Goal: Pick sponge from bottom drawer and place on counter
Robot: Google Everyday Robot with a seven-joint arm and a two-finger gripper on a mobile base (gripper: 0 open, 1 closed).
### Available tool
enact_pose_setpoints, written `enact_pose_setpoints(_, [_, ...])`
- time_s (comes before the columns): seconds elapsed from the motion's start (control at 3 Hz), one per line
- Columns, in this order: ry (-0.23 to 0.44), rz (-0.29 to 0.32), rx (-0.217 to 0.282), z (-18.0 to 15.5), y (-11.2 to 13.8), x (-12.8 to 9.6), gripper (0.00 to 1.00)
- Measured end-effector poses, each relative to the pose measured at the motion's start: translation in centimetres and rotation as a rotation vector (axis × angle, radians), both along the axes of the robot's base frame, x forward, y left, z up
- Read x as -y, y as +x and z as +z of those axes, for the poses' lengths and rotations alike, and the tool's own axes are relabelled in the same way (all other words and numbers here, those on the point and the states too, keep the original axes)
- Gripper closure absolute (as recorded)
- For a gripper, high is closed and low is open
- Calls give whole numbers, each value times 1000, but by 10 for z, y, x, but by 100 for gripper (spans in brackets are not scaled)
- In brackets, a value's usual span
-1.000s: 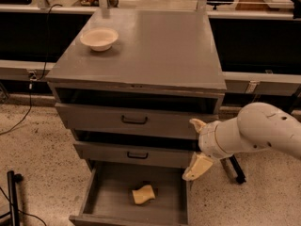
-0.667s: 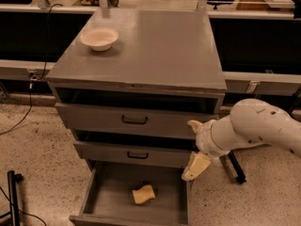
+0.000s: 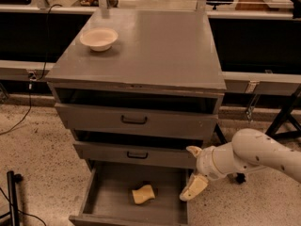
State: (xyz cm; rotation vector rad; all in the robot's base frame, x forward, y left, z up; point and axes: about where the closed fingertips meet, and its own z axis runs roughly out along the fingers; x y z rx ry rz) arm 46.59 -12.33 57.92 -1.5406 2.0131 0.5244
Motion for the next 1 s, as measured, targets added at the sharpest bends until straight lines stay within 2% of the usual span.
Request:
enact_pose_setpoints(0.33, [96, -26, 11, -49, -16, 2, 0])
enact_pose_setpoints(0.67, [54, -59, 44, -88, -24, 8, 0])
enact_pose_setpoints(1.0, [42, -103, 85, -90, -12, 11, 0])
